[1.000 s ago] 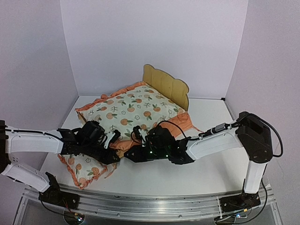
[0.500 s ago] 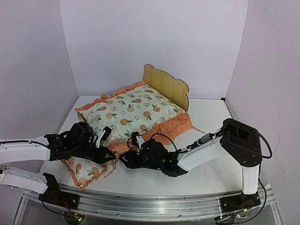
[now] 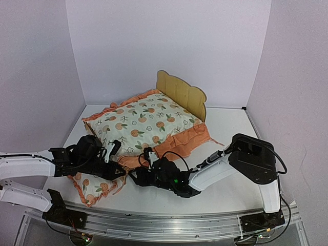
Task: Set up the pet bed
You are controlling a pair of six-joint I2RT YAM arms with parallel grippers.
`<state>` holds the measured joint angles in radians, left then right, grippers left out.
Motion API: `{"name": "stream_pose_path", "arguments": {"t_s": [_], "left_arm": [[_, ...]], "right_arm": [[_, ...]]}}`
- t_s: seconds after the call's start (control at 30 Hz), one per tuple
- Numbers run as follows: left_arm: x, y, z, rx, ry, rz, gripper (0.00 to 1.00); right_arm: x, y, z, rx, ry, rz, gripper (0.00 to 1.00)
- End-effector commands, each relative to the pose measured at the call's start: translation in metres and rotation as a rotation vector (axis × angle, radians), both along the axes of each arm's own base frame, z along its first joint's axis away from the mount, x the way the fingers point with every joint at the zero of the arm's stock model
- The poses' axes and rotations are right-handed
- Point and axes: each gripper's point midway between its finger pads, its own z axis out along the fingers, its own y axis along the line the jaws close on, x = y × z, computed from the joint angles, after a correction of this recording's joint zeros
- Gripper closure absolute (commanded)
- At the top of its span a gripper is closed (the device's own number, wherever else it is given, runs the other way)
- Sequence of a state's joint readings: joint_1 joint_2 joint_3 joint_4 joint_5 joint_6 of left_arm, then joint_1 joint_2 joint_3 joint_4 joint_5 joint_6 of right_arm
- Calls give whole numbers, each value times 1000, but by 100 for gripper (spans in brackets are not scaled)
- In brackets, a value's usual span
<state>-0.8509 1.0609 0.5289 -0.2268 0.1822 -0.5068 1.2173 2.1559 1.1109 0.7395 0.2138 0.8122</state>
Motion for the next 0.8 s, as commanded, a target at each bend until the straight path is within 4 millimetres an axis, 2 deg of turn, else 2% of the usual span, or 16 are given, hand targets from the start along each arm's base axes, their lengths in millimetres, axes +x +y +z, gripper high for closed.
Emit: {"name": "stream_pose_path", "arguments": {"t_s": [0.0,0.2,0.43,0.6,0.67,0.77], "left_arm": [[2,13,-16,65,18,49,100],[5,17,-18,86,17,73,100],[7,20,-20,102,17,89,100],[9,23,-22,113,13,112,100],[11,26,-23,124,13,128,100],[12,27,-25,134,15,139,100]], "right_arm": [[1,19,48,107,-91,11,55],[4,26,51,135,-89,-1,57],[20,17,38,116,-85,-112,64],[20,31,44,129,-105,-78,69],[20,31,41,129,-90,-81,74],[21,29,38,123,-82,-90,92]]}}
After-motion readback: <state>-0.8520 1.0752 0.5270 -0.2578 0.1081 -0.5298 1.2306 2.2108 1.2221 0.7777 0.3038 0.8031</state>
